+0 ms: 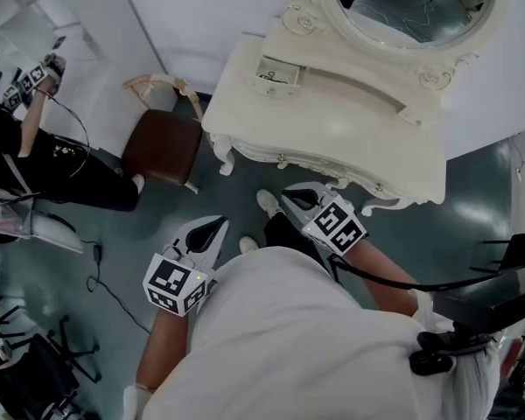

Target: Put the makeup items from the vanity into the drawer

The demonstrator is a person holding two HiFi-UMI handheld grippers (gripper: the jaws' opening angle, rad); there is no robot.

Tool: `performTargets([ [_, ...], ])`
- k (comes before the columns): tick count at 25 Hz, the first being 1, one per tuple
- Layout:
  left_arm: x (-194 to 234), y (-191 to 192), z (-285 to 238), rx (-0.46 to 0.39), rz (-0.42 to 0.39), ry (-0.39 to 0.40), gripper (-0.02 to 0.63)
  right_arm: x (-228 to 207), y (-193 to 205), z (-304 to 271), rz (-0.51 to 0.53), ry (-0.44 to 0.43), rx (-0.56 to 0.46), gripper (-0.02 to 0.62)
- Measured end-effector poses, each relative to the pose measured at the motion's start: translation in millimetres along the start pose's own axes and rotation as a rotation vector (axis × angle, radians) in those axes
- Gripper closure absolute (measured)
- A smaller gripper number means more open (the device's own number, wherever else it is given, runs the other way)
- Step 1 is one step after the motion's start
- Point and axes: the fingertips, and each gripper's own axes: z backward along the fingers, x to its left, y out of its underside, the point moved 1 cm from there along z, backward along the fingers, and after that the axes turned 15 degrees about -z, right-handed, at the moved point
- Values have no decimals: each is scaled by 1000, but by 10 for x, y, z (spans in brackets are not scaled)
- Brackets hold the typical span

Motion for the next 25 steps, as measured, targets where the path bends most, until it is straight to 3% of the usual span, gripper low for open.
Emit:
performTargets([
  [25, -55, 29, -175, 13, 14, 15, 604, -43, 21, 42, 38, -11, -7, 595],
])
